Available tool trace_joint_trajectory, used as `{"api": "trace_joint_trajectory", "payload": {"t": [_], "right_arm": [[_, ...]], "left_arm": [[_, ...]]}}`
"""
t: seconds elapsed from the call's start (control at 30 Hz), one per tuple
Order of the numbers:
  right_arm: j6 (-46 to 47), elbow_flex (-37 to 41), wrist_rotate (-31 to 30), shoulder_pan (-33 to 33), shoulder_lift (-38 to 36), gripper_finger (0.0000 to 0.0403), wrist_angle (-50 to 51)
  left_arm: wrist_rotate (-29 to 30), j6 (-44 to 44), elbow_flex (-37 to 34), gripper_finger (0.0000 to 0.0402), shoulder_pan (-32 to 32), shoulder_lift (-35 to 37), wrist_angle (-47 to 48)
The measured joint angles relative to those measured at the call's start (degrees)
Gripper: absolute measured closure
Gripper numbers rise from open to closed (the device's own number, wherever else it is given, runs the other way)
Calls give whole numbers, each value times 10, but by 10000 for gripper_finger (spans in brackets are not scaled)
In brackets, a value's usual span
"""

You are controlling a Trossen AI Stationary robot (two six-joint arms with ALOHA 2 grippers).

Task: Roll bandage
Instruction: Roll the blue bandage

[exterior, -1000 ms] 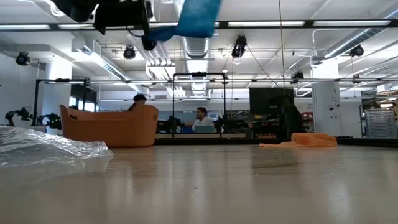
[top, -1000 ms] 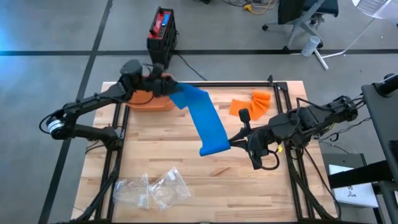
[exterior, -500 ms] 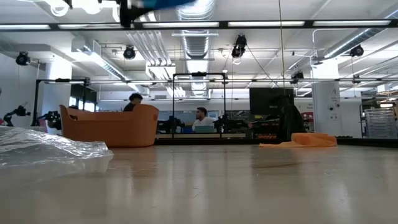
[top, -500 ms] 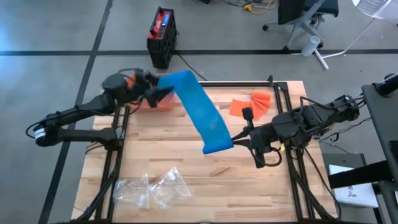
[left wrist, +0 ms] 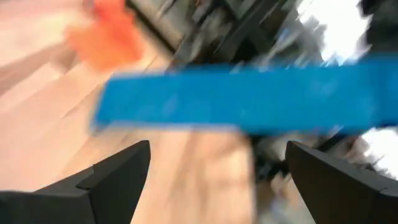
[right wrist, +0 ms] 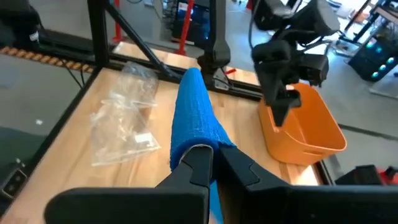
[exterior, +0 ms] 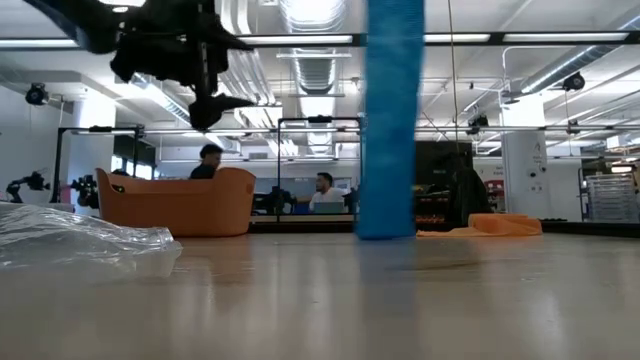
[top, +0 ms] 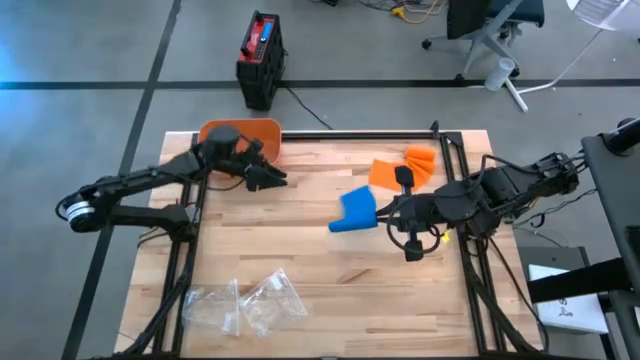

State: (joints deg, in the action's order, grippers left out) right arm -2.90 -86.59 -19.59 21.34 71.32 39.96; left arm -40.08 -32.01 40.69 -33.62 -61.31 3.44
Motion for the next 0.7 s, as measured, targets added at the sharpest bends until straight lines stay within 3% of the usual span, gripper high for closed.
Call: {"api": "trace_joint_trajectory", "payload": {"t": [0.13, 0.2, 0.27, 0.37, 0.43, 0.5, 0.63, 0.7], "right_arm": [[10, 0, 0, 0, 0, 400, 0], [20, 0, -1, 0, 0, 400, 0], [36, 0, 0, 0, 0, 400, 1], [53, 0, 0, 0, 0, 400, 7], [59, 0, 0, 1, 0, 400, 11], [64, 0, 0, 5, 0, 400, 16], [69, 0, 4, 13, 0, 400, 17], [69, 0, 5, 17, 0, 400, 17]], "left_arm": [[12, 293, 137, 44, -1, -24, 288], [3, 392, 182, 47, -1, -38, 364], [-73, 448, 205, 51, -2, -43, 371], [-245, 510, 217, 57, -5, -41, 362], [-292, 521, 209, 62, -5, -41, 339], [-247, 486, 197, 67, -6, -41, 318], [65, 376, 174, 76, -5, -43, 319], [161, 392, 175, 80, -6, -47, 376]]}}
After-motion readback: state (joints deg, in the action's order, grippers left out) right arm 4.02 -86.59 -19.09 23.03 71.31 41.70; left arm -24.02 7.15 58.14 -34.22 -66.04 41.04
